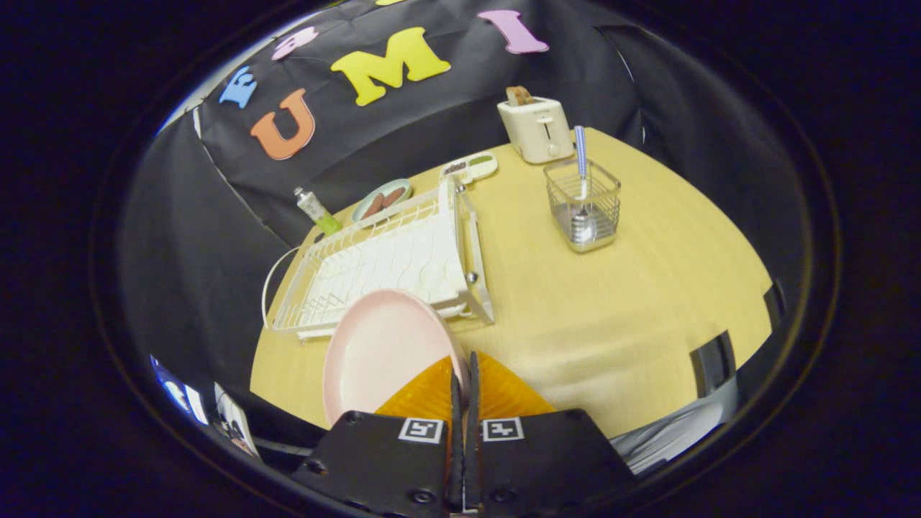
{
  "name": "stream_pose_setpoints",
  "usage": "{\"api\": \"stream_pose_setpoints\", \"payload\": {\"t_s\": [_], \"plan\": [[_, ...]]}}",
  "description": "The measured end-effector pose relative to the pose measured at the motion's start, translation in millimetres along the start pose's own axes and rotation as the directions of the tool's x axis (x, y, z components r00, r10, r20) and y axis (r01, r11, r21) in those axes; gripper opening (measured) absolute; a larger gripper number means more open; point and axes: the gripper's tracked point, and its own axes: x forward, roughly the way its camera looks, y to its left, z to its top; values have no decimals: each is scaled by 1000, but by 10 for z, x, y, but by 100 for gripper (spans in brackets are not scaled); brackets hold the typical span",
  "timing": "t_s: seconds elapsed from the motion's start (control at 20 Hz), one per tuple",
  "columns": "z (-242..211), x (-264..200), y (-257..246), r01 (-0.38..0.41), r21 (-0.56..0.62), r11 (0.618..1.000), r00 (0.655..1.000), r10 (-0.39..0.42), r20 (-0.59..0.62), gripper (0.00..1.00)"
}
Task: Take the plate from the dish rack, then take the spoon from the basket and place it into the plate.
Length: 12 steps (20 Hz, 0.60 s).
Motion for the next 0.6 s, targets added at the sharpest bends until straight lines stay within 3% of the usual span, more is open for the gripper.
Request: {"api": "stream_pose_setpoints", "payload": {"t_s": [0.15,0.45,0.6], "plan": [[-168,215,-207,73,-17,997,997,-73,-14,7],[-319,336,-280,36,-59,998,997,-39,-59,7],[-182,314,-307,47,-66,997,999,-46,7,8]]}}
